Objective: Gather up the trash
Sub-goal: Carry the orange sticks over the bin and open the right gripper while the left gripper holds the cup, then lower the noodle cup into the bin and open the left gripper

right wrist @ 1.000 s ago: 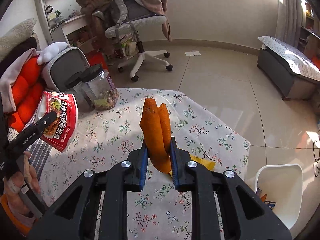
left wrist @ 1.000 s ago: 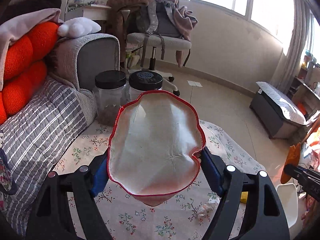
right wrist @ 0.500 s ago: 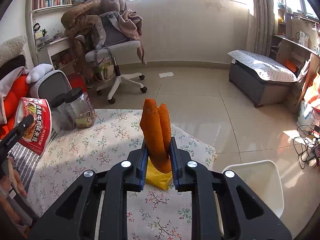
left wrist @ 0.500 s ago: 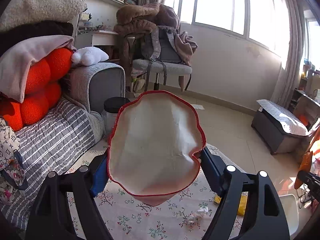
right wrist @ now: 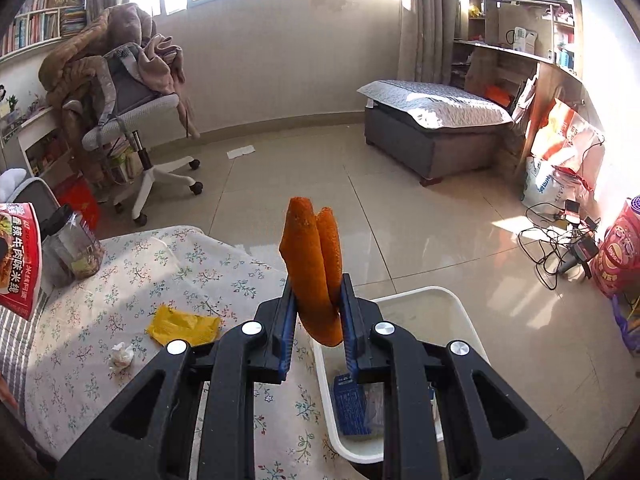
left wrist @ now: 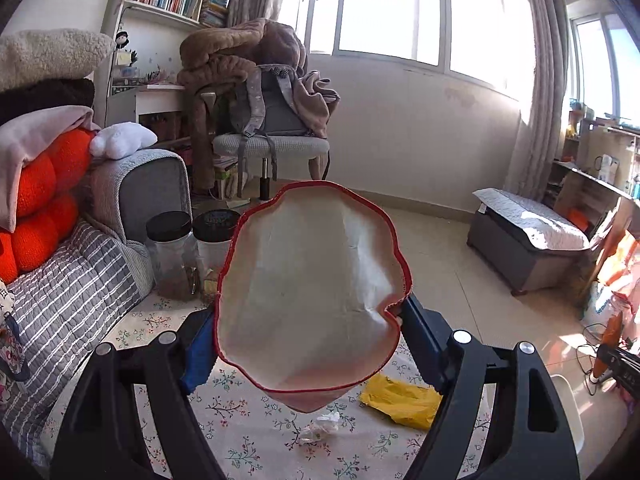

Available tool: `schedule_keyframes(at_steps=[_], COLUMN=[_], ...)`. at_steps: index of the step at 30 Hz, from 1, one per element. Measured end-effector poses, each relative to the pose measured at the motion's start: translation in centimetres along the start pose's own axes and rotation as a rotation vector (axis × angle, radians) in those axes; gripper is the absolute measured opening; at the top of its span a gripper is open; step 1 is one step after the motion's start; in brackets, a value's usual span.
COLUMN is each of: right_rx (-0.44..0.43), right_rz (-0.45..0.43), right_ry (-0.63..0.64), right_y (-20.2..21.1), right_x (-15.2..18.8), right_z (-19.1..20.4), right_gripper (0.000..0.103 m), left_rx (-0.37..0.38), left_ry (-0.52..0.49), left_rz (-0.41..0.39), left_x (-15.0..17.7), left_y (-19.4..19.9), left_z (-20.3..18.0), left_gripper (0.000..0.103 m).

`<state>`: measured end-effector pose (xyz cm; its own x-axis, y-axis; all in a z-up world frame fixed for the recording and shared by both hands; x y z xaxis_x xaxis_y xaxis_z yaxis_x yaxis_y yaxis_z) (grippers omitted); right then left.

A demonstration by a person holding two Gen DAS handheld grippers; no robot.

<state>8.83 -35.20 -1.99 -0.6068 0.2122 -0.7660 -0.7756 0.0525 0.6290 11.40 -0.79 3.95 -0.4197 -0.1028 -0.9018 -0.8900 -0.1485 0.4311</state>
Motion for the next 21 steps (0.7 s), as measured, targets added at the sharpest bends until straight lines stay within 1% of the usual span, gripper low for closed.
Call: schedule_keyframes(at_steps=[5, 6, 7, 8, 9, 11, 12, 13, 17, 19, 21], right_rx=[0.072, 0.081, 0.089, 0.094, 0.104, 0.119, 0.126, 0.136, 0.156, 0.184, 0.219], right_rz=[0.048, 0.068, 0.082, 0.095, 0.095, 0.083, 0.072, 0.059, 0.025, -0.003, -0.036], right_ry=[-0.080, -0.091, -0.108, -0.120, -0.133, -0.152, -0.163, -0.176, -0.229, -0.259, -0.291], right_y=[-1.0, -1.3, -1.5, -1.7, -1.6, -1.2, -0.8, -0.5, 0.5, 1.2, 2.0], right_x=[0.6, 0.9, 1.0, 1.2, 1.3, 1.4, 1.4, 1.4, 1.3, 1.2, 1.1], right_z=[-4.7, -5.4, -6.2, -6.8, -7.4, -8.1, -8.7, -9.3, -11.1, -12.2, -13.4], right_gripper=[0.020, 0.024, 0.033, 0.039, 0.046, 0.053, 0.059, 0.063, 0.072, 0.082, 0.086], left_rx=[0.054, 0.066, 0.079, 0.092, 0.105, 0.133, 0.149, 0.168, 0.250, 0.292, 0.328], left_ry=[-0.050, -0.061, -0.071, -0.081, -0.091, -0.114, -0.125, -0.136, -0.177, -0.190, -0.204], left_rz=[0.002, 0.003, 0.005, 0.007, 0.009, 0.014, 0.017, 0.021, 0.038, 0.053, 0.067], left_x=[0.5, 0.6, 0.8, 0.9, 1.0, 1.3, 1.4, 1.6, 2.2, 2.6, 3.0], left_y=[0.4, 0.5, 0.5, 0.5, 0.6, 0.7, 0.8, 0.9, 1.5, 1.6, 1.9], left_z=[-4.5, -5.4, -6.3, -7.2, -8.1, -10.1, -11.2, -12.2, -16.6, -18.5, -20.5], left_gripper=[0.077, 0.077, 0.077, 0.077, 0.077, 0.077, 0.077, 0.077, 0.078, 0.078, 0.078])
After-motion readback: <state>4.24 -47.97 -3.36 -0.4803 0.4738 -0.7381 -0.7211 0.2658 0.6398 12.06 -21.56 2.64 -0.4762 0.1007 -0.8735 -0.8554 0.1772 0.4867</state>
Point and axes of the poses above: each gripper's, at about its wrist camera, not at the fingertips, and y roughly against the way its jaws point, z to its left, x to its underside, the point moved 6 cm from there along -y, roughly the way its jaws point, and after that the axes turned 7 degrees about -x, right-handed, at the moved point
